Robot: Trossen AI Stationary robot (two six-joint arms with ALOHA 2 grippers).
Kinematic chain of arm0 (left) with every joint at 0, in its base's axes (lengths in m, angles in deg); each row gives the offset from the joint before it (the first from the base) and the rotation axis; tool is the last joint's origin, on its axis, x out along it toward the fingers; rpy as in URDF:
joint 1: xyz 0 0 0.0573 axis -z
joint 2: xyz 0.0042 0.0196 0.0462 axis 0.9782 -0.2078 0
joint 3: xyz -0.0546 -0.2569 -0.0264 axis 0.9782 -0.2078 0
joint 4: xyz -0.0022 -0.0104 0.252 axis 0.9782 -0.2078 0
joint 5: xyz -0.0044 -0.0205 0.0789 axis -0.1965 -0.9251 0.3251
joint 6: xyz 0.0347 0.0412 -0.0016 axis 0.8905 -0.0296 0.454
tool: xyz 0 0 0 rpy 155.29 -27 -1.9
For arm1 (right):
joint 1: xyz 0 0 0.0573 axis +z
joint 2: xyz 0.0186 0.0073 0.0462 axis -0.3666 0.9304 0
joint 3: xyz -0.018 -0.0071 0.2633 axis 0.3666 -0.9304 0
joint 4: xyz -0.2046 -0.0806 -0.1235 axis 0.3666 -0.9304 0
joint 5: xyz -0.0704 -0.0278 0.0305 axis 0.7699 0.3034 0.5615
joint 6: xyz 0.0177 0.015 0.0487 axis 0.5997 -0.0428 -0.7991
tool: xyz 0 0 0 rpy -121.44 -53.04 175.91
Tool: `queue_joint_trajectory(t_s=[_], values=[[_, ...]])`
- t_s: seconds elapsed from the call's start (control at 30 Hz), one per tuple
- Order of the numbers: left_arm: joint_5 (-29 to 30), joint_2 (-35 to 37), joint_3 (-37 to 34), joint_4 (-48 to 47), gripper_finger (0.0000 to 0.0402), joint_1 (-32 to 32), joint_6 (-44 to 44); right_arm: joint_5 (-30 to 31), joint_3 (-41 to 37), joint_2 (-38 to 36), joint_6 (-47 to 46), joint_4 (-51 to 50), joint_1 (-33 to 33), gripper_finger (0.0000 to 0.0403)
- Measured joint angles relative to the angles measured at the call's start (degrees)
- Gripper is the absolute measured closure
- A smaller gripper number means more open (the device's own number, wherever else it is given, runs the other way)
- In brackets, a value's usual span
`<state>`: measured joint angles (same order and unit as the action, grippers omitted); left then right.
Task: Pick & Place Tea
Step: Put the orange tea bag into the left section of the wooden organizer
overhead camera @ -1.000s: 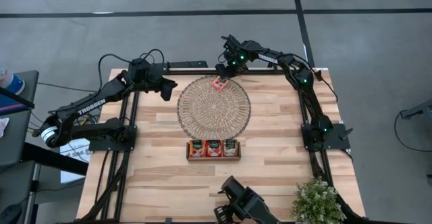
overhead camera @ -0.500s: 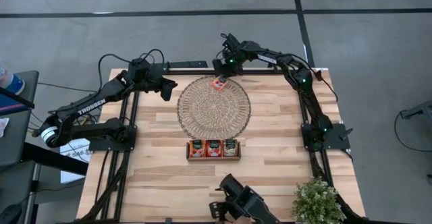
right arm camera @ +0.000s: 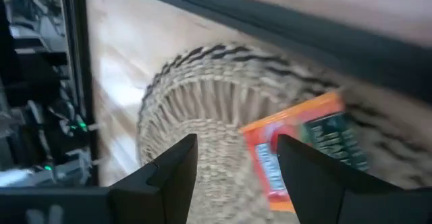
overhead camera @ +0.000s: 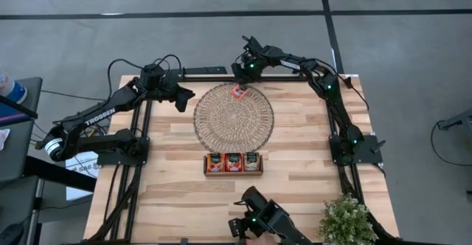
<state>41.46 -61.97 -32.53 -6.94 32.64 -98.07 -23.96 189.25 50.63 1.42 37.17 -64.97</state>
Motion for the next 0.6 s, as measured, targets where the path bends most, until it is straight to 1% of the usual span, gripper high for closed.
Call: queue_joint_trajectory(t_s=[0.07, 0.13, 0.23, 0.33, 0.43, 0.6], values=[[0.0, 0.0, 0.0, 0.1, 0.0312, 0.0, 0.0, 0.1, 0.0, -0.7, 2.9, -1.8, -0.6, 0.0214], [0.1, 0.0, 0.0, 0.1, 0.0312, 0.0, 0.0, 0.7, 0.0, -1.5, 7.8, -2.6, -0.8, 0.0219], [0.1, 0.0, 0.0, 0.1, 0.0312, 0.0, 0.0, 3.8, 0.1, -2.0, 14.2, -6.3, -1.3, 0.0227], [0.1, 0.0, 0.0, 0.2, 0.0312, 0.0, 0.1, 6.7, 0.0, -1.9, 18.6, -8.3, -1.4, 0.0233], [0.1, 0.0, 0.0, 0.2, 0.0312, 0.0, 0.1, 7.3, 0.0, -1.9, 20.6, -8.8, -1.5, 0.0237], [0.2, 0.0, 0.0, 0.6, 0.0312, 0.0, 0.0, 8.7, 0.0, -1.9, 20.8, -8.5, -1.1, 0.0239]])
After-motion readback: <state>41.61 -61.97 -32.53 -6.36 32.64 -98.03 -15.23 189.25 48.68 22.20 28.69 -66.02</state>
